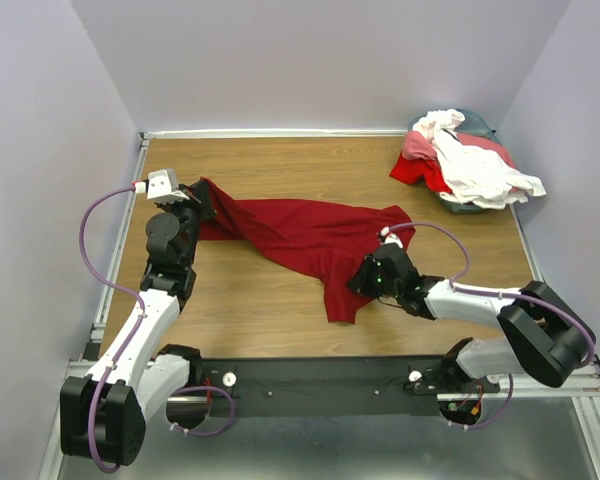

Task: Fold and stack the t-shirts
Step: Flatten the tshirt out

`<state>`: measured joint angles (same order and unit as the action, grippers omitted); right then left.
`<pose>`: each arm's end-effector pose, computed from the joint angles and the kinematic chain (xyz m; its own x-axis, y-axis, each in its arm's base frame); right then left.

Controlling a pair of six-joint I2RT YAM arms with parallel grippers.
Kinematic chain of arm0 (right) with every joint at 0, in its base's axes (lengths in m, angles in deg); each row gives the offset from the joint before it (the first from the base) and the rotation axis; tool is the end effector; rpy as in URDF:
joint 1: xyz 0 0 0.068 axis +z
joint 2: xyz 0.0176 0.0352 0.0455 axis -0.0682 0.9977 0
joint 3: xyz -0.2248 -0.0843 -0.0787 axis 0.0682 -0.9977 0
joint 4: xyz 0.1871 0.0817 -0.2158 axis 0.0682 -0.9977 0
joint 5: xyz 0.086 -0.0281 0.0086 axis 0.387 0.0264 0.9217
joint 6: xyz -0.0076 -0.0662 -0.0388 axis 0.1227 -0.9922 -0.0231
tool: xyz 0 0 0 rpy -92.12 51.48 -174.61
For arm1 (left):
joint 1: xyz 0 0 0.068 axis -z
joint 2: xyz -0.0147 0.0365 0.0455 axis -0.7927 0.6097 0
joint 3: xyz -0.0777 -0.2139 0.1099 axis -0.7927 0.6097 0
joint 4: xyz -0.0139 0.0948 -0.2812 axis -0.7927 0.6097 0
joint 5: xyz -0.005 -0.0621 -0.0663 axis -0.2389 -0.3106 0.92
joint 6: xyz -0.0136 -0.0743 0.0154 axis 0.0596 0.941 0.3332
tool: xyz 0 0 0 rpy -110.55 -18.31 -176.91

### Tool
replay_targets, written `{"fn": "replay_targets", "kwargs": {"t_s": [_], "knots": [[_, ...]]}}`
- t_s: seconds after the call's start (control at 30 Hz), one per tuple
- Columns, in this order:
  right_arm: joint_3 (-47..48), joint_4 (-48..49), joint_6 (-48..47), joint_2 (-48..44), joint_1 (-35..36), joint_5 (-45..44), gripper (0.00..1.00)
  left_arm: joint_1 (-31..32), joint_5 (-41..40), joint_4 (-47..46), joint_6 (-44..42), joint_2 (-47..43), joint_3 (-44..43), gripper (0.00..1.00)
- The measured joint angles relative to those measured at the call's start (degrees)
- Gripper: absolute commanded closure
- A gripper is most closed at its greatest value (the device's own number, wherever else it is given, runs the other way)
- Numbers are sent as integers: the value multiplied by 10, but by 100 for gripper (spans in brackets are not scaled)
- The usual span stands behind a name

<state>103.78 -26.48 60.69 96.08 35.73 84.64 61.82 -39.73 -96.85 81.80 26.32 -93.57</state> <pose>0.2246 0.1832 0.0698 -0.7985 0.2559 -0.5450 -0.0757 0.8553 0.5125 0.2948 -0.0395 0.2783 0.1021 -0.4236 -0.9001 0.0735 0.9056 -0.4178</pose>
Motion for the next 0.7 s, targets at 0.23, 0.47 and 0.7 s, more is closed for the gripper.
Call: {"fn": "replay_targets", "kwargs": {"t_s": [0.23,0.47,0.7], "knots": [[-6,-1,6,-13,0,5,63,0,0,0,0,0,0,100],[-11,1,10,-10,0,7,68,0,0,0,0,0,0,100],[-11,-3,10,-9,0,17,98,0,0,0,0,0,0,100]]}}
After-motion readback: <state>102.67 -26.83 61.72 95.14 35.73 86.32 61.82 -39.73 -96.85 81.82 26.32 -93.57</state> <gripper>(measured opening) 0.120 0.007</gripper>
